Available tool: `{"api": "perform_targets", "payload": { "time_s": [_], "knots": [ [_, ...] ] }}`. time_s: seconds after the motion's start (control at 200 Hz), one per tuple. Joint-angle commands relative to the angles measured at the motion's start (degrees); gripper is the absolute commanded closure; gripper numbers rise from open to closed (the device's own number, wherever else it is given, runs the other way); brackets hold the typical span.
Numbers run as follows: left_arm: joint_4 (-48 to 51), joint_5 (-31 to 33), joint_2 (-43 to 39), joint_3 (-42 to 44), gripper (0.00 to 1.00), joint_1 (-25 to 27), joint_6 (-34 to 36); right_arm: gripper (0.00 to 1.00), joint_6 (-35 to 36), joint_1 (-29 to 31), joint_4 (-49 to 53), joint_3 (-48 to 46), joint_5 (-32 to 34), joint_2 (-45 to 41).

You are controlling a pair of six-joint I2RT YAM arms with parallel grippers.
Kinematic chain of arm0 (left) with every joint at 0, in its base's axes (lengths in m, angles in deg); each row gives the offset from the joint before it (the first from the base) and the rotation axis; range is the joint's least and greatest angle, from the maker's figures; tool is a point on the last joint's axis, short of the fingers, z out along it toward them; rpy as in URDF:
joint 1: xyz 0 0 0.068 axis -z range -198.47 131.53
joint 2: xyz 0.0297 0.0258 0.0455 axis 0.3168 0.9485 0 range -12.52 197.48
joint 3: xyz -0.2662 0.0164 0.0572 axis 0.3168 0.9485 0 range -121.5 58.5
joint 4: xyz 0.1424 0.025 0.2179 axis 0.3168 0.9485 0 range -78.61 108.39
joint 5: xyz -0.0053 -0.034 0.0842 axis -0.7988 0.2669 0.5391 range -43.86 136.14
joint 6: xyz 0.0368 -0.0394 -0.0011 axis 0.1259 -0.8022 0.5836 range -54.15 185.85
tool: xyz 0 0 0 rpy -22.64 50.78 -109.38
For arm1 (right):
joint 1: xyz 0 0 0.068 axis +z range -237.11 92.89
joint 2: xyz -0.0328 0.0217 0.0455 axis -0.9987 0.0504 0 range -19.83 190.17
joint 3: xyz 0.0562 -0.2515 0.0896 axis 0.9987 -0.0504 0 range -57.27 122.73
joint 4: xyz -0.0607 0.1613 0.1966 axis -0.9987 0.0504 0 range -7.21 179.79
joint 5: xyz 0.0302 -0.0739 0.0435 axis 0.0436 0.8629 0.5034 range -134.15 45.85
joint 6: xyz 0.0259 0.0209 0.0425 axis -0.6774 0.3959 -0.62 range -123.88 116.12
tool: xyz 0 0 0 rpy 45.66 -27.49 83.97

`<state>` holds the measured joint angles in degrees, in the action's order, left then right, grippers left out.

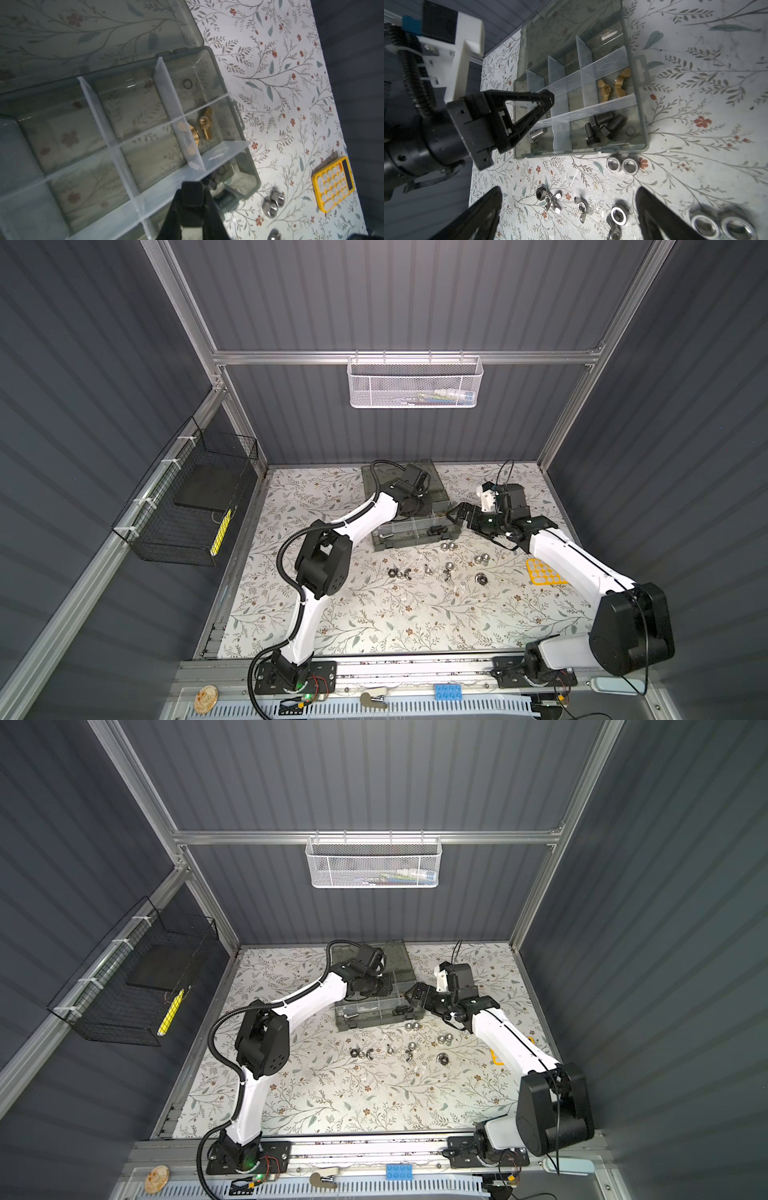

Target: Sort the screws and nuts into containers

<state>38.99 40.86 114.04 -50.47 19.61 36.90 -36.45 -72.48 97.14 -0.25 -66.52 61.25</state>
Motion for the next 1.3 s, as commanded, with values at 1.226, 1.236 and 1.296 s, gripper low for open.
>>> {"api": "perform_targets", "payload": {
  "time_s": [1.226, 1.236, 1.296],
  "knots": [
    [-2.0, -3.0, 1.3, 2.2, 0.39, -1.7, -0.5, 0.01, -0.8, -0.2, -1.0, -5.1, 1.2, -2.1],
    [-2.0, -2.9, 1.1, 2.2, 0.38, -1.7, -0.5, 0.01, -0.8, -0.2, -0.8, -5.1, 1.2, -2.2],
    [-2.0, -2.8, -0.4, 3.0, 0.31, -1.8, -0.4, 0.01, -0.5, -0.2, 0.1, -5.2, 1.4, -2.9]
  ]
}}
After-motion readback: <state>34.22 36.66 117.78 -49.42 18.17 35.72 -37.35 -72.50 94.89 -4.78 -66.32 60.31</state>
